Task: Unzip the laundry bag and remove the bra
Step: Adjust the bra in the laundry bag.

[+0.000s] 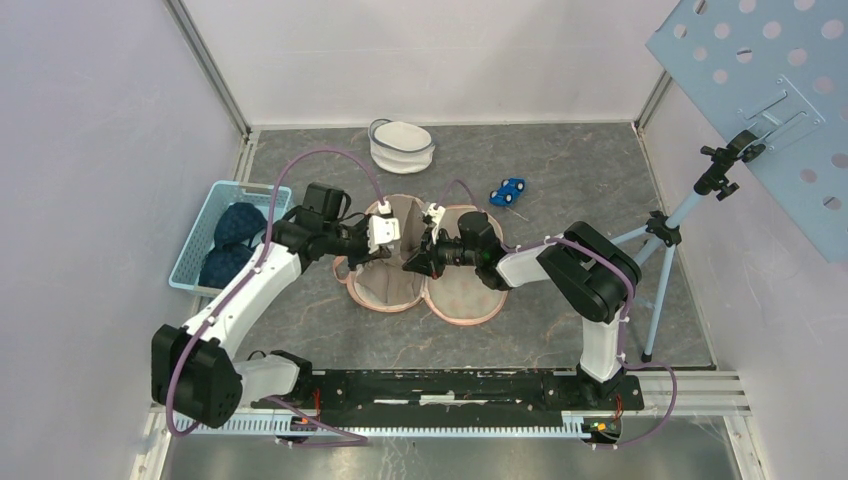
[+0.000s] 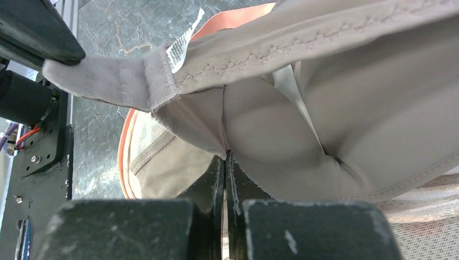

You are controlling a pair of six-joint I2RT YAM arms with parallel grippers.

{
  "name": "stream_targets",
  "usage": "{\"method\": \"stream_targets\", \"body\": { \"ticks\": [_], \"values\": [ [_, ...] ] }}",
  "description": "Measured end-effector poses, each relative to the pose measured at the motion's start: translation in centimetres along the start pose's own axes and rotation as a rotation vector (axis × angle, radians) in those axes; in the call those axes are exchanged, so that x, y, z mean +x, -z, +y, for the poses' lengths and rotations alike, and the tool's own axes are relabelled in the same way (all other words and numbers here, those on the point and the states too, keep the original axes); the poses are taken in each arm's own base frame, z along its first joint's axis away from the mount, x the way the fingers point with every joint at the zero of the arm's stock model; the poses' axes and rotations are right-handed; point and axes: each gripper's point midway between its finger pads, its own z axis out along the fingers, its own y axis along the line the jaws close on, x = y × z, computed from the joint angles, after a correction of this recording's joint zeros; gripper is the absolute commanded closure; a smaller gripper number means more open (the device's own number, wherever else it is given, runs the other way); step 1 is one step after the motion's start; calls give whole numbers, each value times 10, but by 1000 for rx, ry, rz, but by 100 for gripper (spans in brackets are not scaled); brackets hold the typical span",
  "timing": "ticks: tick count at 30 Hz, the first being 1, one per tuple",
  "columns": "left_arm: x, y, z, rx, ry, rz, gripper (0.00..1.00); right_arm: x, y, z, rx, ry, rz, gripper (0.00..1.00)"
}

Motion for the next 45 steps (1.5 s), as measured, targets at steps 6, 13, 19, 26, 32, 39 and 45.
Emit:
{"method": "stream_targets", "body": {
  "ticks": [6,13,19,26,32,39,45],
  "values": [
    [-5,2,3,-8,51,-3,98,-2,0,1,-5,-2,-6,77],
    [5,-7,6,9,80,15,98,-12,-1,14,-72,-1,-41,53],
    [8,-13,9,13,115,17,98,-21,-1,22,-118,11,-65,53],
    [7,-15,15,5,156,11,98,-46,-6,27,-147,41,-121,84],
    [6,-14,19,-5,189,9,98,-56,-12,24,-155,14,-155,100],
    [-7,-11,12,43,203,-41,98,-50,-14,11,-129,-31,-152,100],
    [-17,-6,5,69,202,-73,86,-37,-10,-12,-76,-98,-134,100]
  ]
}}
